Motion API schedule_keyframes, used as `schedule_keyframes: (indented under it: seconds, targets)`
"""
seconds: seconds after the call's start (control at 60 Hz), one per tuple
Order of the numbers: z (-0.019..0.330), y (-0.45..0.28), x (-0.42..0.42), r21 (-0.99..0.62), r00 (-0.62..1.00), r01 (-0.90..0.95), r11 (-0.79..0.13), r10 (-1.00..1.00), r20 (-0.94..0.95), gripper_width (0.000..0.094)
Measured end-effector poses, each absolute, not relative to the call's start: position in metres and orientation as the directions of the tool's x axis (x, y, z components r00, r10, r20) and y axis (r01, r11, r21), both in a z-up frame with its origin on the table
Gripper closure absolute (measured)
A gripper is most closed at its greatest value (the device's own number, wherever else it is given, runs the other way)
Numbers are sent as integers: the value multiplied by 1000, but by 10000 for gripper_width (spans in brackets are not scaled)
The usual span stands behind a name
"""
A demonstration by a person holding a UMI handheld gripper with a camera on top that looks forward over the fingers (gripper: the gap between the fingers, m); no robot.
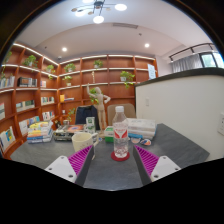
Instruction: Pour water
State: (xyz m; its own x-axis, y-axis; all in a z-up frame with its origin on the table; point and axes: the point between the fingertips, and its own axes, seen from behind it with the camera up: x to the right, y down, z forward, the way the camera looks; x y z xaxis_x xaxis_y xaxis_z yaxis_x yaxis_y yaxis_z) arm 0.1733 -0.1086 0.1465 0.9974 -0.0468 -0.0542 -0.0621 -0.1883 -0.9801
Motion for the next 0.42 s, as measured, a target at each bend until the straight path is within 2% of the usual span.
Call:
schedule_keyframes:
  seconds: [0.417]
  targets:
    - [155,-112,160,-982,999,-38,-186,-32,-32,107]
